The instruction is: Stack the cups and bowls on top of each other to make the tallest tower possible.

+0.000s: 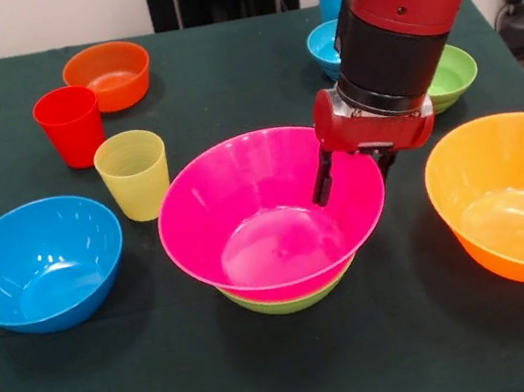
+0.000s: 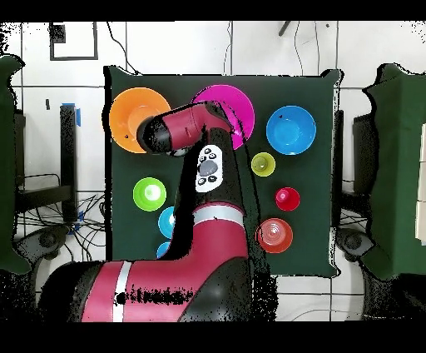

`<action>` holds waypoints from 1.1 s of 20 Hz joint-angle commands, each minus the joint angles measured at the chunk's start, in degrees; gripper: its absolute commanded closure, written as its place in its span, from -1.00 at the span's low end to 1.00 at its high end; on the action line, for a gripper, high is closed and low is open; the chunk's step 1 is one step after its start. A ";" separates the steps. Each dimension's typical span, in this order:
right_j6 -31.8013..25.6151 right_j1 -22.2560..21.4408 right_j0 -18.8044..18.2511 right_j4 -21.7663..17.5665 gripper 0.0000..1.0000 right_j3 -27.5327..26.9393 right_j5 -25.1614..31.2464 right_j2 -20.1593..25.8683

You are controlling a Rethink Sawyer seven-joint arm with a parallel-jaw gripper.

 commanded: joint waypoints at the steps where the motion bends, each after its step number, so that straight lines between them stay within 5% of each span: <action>1: -7.82 2.81 0.84 -4.08 -1.00 -0.03 2.65 3.58; 22: -8.63 -5.44 -1.91 -0.61 -1.00 12.12 2.30 6.56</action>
